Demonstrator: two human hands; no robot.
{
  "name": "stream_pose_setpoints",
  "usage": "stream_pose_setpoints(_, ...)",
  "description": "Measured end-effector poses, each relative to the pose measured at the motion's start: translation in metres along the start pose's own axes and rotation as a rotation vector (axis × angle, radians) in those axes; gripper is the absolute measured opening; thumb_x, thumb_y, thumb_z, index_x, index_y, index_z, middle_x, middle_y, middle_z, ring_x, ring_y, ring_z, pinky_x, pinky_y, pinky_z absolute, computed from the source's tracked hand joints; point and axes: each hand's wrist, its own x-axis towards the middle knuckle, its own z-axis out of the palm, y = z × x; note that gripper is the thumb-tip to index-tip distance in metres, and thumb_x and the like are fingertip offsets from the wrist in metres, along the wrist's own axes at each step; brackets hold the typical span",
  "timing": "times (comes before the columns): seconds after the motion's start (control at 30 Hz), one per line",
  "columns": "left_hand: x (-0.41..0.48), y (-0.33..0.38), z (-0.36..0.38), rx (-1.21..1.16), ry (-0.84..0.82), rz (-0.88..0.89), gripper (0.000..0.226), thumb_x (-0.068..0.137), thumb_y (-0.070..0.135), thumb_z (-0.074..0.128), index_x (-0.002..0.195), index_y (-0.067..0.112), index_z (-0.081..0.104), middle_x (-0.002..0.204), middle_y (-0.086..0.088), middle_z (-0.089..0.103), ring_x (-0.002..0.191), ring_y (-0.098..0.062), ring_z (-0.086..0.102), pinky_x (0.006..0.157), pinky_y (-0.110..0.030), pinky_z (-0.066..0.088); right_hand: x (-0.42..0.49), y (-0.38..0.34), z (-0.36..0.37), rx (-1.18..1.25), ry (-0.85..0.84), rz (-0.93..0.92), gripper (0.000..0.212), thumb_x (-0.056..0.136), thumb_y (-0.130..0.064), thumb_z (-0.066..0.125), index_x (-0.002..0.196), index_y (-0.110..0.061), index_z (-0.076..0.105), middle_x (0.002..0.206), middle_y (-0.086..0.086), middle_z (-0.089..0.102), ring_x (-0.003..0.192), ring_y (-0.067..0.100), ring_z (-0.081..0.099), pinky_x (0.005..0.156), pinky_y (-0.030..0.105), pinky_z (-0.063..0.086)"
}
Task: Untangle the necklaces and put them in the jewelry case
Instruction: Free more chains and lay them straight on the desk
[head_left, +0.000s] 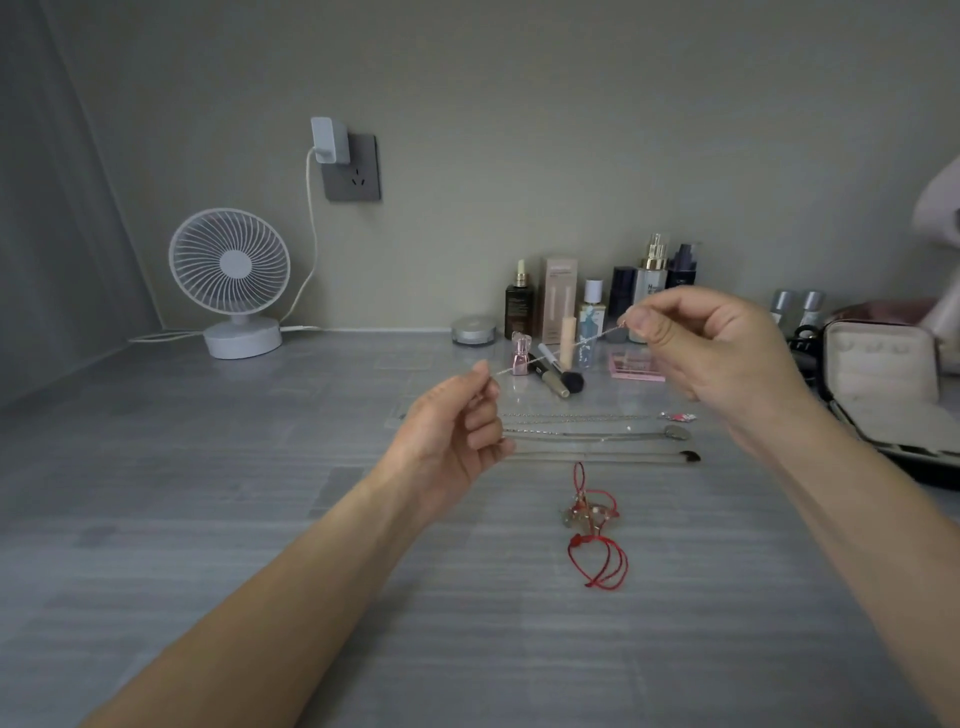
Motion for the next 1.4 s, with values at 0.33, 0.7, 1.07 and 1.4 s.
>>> stream_pose_setpoints(0.33,-0.004,0.016,-0.01,0.026,0.057,0.03,0.03,0.091,0.034,0.047,0.065,0.02,0.049,0.044,0.01,0.025,0.031,-0.002,0.019,0.034,-0.012,0.015,0.011,-0.017,-0.012,-0.189,0.022,0.025,0.012,0.084,-0.015,0.063,0.073,-0.021,0.062,0.043,-0.02,0.057,0.036,-0.003,0.045,0.039,0.004,0.031)
stream_pose_setpoints(0.7,-0.003,-0.018,-0.011,0.466,-0.071,-0.064,0.017,0.069,0.028,0.069,0.072,0.016,0.057,0.055,0.006,0.046,0.049,-0.007,0.04,0.048,-0.019,0.036,0.026,-0.049,0.005,-0.093,-0.001,0.063,0.011,0.086,-0.011,0.06,0.076,-0.01,0.061,0.057,0.005,0.051,0.027,0.001,0.03,0.031,0.01,0.023)
stream_pose_setpoints(1.07,-0.015,-0.029,0.012,0.616,-0.14,-0.013,0.037,0.091,0.021,0.055,0.128,0.02,0.052,0.124,0.009,0.06,0.058,-0.005,0.049,0.046,-0.012,0.038,0.045,-0.062,0.05,-0.258,-0.138,0.073,0.019,0.084,-0.014,0.065,0.089,0.004,0.067,0.06,0.002,0.056,0.031,-0.002,0.041,0.037,0.008,0.032)
stream_pose_setpoints(1.4,-0.02,-0.022,0.02,0.383,-0.216,-0.106,0.027,0.097,0.02,0.04,0.085,0.01,0.062,0.058,0.006,0.051,0.043,-0.006,0.035,0.037,-0.016,0.022,0.051,-0.072,0.043,-0.254,-0.07,0.139,0.013,0.084,-0.018,0.065,0.076,-0.008,0.066,0.061,0.001,0.056,0.027,0.0,0.037,0.031,0.009,0.027)
